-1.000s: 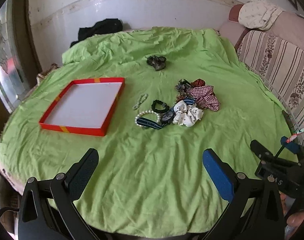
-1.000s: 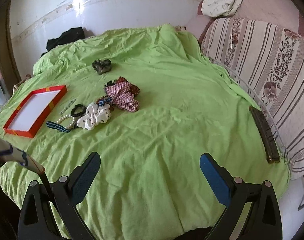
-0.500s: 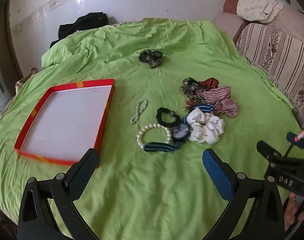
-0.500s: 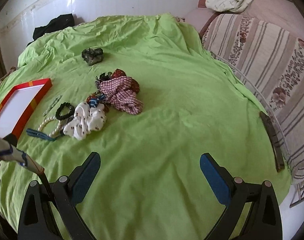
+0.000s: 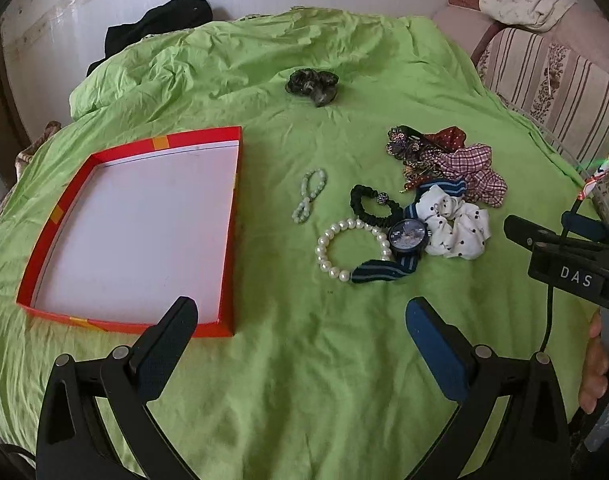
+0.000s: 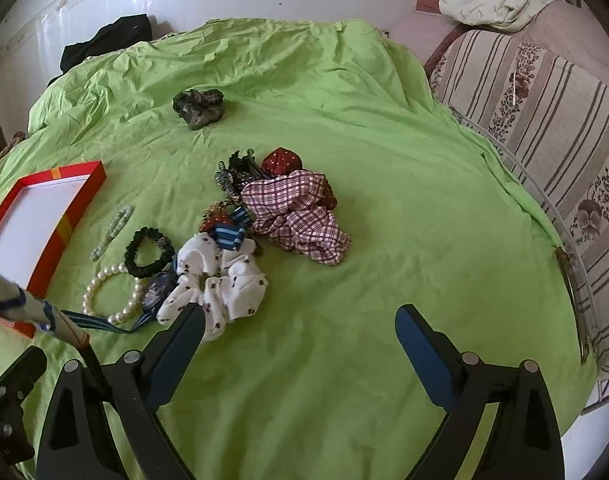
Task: Organize jewelry
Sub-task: 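Move both tools toward the jewelry pile beside the box lid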
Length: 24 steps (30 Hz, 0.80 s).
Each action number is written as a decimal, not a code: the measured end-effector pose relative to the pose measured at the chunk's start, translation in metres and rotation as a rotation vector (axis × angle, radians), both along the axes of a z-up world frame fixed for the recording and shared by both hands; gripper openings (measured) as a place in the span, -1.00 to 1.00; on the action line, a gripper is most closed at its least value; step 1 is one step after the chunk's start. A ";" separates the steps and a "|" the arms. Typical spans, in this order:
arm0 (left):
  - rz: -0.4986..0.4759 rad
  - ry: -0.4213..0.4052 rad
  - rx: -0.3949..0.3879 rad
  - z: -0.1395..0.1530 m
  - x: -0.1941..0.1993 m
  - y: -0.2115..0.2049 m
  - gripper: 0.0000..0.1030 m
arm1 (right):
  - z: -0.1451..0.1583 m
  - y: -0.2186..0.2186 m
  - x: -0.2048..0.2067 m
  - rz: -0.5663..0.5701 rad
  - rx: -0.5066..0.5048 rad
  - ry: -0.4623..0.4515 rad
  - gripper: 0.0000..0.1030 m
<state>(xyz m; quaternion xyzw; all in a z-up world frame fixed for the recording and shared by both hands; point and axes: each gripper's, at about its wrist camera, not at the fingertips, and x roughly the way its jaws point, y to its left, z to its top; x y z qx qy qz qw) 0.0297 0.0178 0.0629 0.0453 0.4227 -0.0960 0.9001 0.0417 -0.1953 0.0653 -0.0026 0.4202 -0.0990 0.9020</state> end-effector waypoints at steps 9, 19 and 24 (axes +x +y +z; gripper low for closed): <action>0.024 -0.008 -0.006 0.015 -0.029 -0.009 1.00 | 0.012 -0.003 -0.030 0.046 0.032 -0.023 0.90; 0.031 0.010 -0.007 0.018 -0.041 -0.022 0.95 | 0.017 -0.025 -0.059 0.041 0.048 -0.060 0.83; 0.078 -0.013 -0.037 0.029 -0.034 0.003 0.65 | 0.013 -0.028 -0.056 0.072 0.095 -0.065 0.80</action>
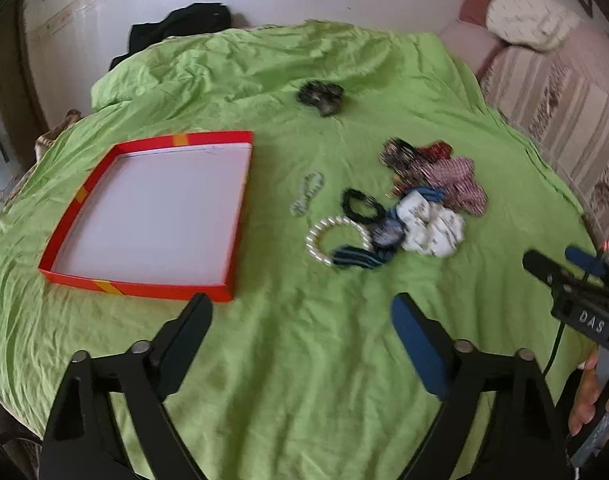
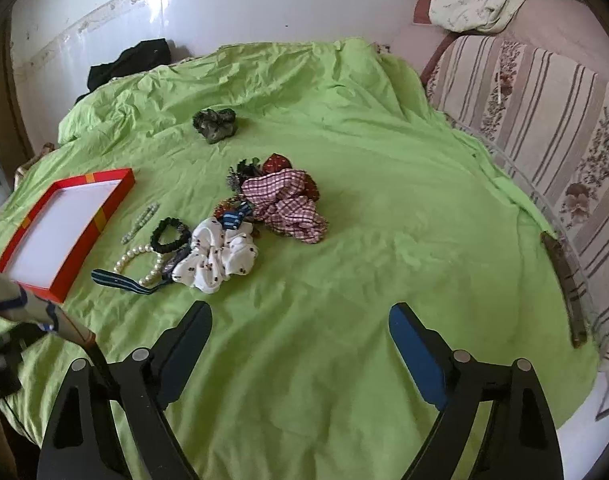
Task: Organize jewelry
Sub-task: 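Move both tools toward the jewelry pile beside the box lid, then grasp the blue striped watch with left tool while right tool grasps white polka-dot scrunchie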
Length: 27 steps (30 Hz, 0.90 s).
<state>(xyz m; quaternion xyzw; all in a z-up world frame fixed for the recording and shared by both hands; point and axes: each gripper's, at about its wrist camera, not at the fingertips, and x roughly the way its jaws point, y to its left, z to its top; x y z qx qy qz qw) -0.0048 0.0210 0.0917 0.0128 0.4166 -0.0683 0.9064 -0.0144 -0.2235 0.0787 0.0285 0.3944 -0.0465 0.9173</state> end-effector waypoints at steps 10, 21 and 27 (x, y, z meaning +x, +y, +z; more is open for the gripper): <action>0.032 0.051 -0.114 0.000 0.060 0.037 0.59 | -0.018 0.011 0.038 0.123 0.081 0.052 0.50; -0.099 0.155 -0.208 -0.026 0.114 -0.001 0.02 | -0.031 -0.003 0.058 0.155 0.194 0.036 0.40; -0.180 0.176 -0.212 -0.046 0.101 -0.011 0.02 | -0.046 -0.008 0.072 0.167 0.290 0.073 0.40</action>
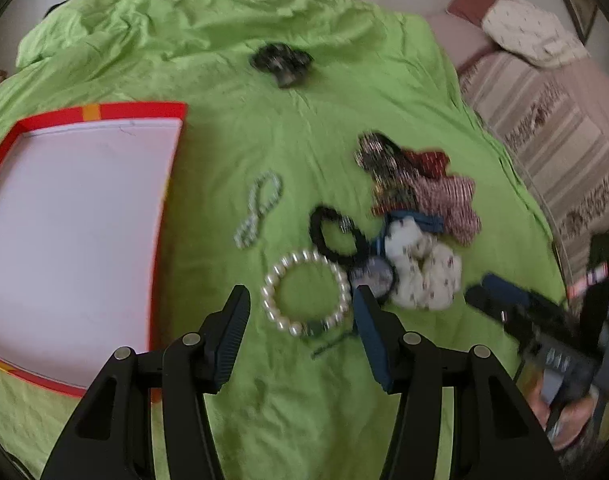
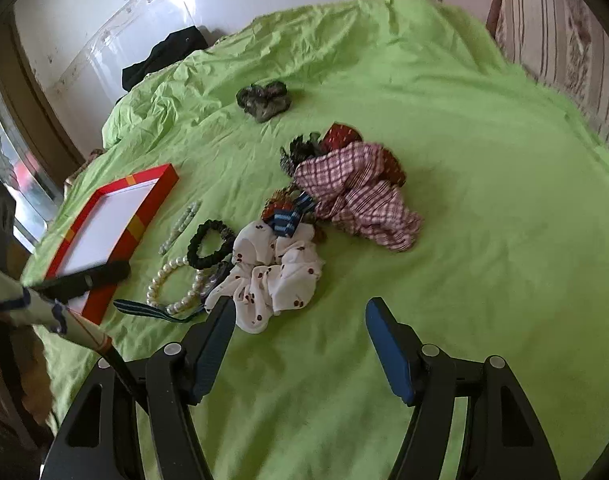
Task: Organize jewelry
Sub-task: 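Grasp the blue striped watch with left tool while right tool grasps white polka-dot scrunchie, then carry the watch with left tool while right tool carries the scrunchie over the lid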
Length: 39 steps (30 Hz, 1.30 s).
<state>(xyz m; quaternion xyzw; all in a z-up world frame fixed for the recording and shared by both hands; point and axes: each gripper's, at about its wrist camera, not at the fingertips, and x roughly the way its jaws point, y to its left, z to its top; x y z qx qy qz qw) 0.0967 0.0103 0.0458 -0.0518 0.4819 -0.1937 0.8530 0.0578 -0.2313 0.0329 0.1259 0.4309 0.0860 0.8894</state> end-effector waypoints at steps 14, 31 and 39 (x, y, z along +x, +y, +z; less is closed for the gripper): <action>-0.133 0.001 -0.028 -0.024 -0.011 -0.021 0.02 | -0.019 0.003 0.023 -0.015 0.072 0.043 0.40; -0.069 -0.113 -0.143 0.040 -0.049 -0.002 -0.98 | 0.026 0.007 -0.010 -0.044 0.010 -0.051 -0.93; -0.001 -0.227 -0.207 0.098 -0.093 0.036 -0.98 | 0.046 0.014 -0.034 -0.027 -0.043 -0.091 -0.61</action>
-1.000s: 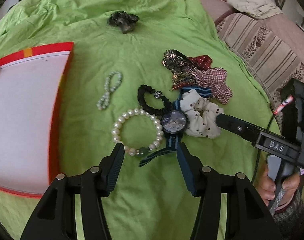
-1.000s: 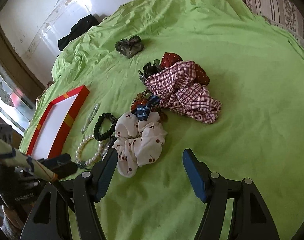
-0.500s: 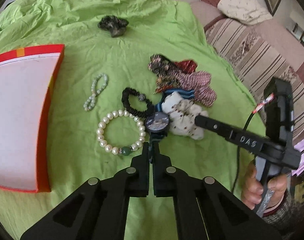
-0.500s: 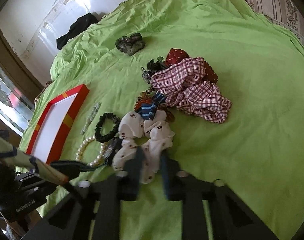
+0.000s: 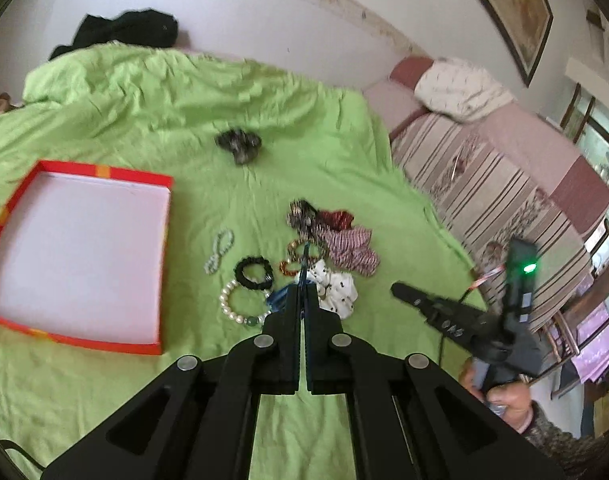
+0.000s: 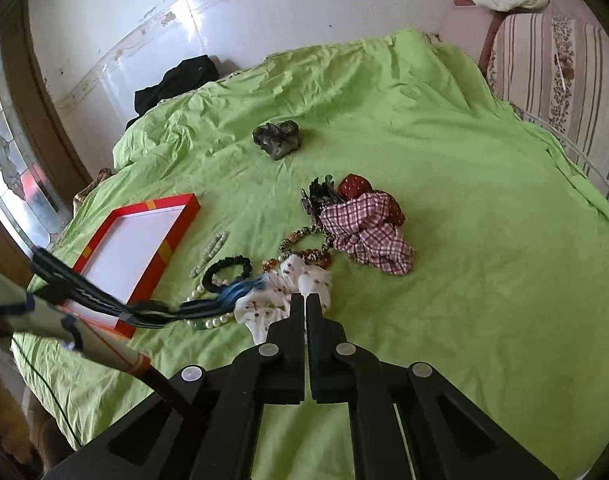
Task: Organize jewelry
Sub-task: 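Carry the watch with left tool while right tool carries the scrunchie over the lid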
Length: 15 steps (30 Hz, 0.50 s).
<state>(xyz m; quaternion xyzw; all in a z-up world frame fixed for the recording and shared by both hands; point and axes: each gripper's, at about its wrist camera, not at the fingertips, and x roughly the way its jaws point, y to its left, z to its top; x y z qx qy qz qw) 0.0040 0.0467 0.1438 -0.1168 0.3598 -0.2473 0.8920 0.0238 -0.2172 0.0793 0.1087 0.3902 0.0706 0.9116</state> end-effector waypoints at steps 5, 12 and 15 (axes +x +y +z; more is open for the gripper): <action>0.056 -0.030 -0.015 0.014 -0.019 0.027 -0.98 | -0.024 0.001 0.021 -0.035 -0.035 0.039 0.29; 0.127 -0.025 -0.017 0.015 -0.027 0.056 -0.98 | -0.063 0.010 0.067 -0.005 -0.013 0.161 -0.65; 0.148 -0.036 -0.023 0.021 -0.032 0.068 -0.98 | -0.058 0.014 0.063 0.015 0.012 0.165 -0.86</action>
